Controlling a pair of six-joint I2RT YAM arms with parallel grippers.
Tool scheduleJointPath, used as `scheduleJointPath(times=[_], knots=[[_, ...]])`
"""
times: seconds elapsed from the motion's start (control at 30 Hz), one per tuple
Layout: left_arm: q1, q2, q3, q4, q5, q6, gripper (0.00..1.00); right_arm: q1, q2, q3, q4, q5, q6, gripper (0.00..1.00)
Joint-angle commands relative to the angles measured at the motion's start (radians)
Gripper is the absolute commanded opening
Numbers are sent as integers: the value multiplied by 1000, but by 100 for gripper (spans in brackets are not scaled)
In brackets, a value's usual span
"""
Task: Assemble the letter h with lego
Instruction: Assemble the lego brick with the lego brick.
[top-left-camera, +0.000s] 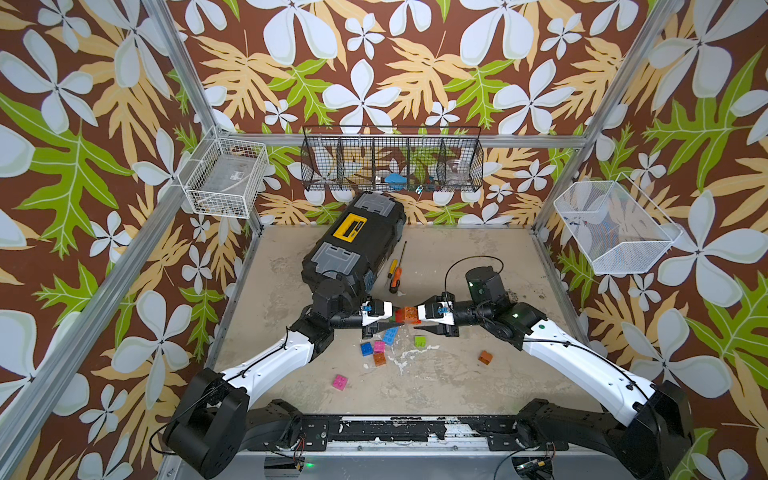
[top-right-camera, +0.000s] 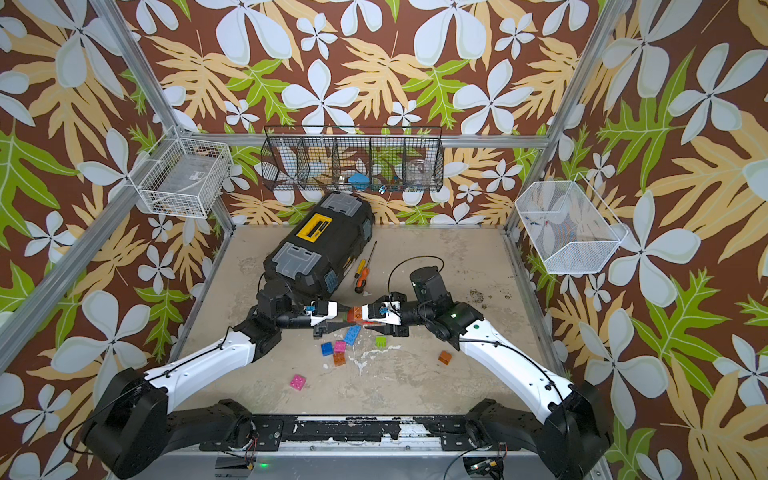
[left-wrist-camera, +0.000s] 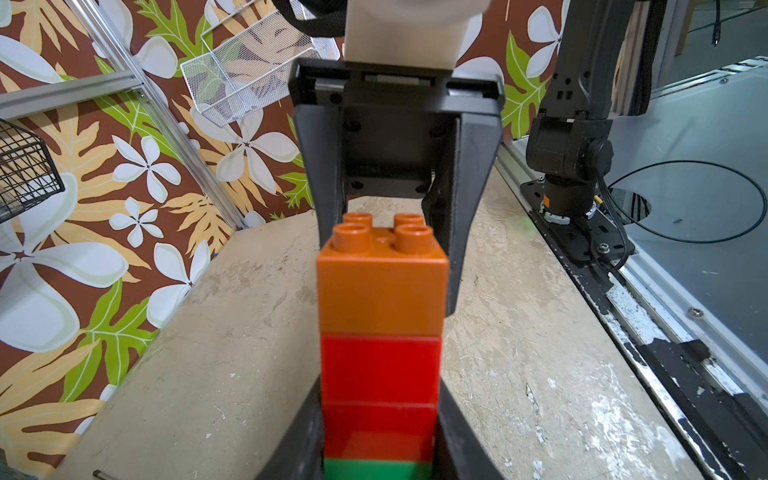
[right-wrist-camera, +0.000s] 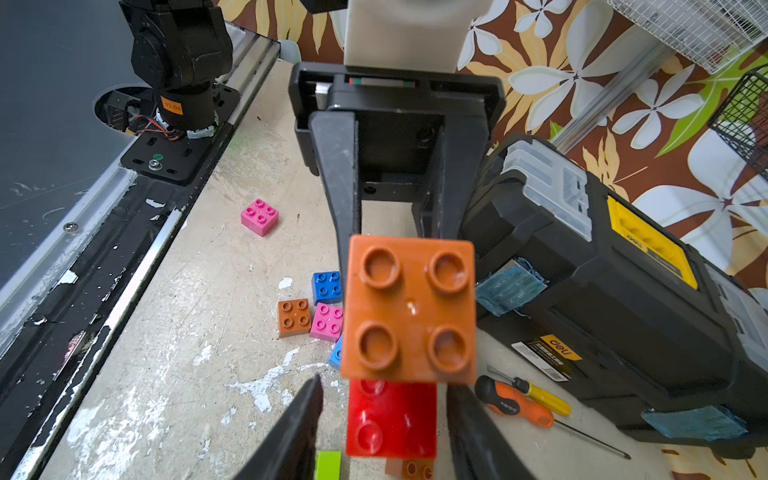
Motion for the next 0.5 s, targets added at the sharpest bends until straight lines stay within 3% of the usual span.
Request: scheduleJointPath(times=[0.0,0.37,0.47], knots=[[1,6,-1,27,14,-6,19,2,5,-5,22,-6,27,46],[1,16,-13,88,18,-42,19,3,48,10,34,7,49,41],[1,26,-13,88,13,-41,20,2,59,19,33,5,54,27]])
